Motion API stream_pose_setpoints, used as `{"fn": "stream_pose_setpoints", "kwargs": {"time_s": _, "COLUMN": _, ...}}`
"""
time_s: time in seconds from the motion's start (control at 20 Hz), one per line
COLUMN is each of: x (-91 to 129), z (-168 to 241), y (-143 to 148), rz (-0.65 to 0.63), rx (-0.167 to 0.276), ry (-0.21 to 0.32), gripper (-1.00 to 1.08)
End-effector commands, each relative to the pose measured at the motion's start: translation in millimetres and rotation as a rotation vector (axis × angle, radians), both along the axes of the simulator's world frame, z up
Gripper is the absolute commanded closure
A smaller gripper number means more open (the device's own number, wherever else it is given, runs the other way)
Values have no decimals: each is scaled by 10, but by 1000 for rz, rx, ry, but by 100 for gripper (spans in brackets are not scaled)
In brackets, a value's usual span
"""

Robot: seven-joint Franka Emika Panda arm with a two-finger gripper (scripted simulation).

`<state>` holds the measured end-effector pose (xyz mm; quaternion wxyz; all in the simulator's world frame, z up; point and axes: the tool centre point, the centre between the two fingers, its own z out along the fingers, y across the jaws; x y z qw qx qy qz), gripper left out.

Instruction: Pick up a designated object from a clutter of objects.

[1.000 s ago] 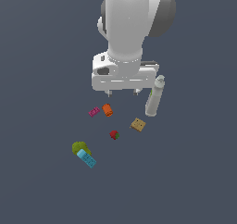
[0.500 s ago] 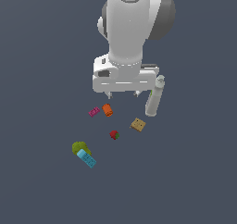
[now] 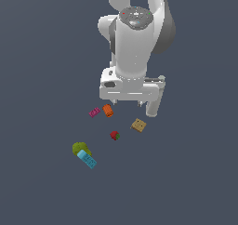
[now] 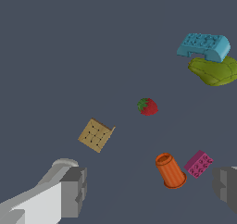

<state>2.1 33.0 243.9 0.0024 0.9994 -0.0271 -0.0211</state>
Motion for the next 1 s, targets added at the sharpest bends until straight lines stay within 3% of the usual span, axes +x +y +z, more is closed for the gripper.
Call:
{"fn": "stream_pose_setpoints", "kwargs": {"time_s": 0.0, "x": 9, "z": -148, "y": 60, "rz": -43, "rx": -2, "ry": -3, "gripper": -92}}
{"fn": "stream_pose_setpoints", "kwargs": {"time_s": 0.95, "x": -133, "z": -1383, "y": 560, "rz": -420, "rx": -9, "ry": -32, "gripper": -92}}
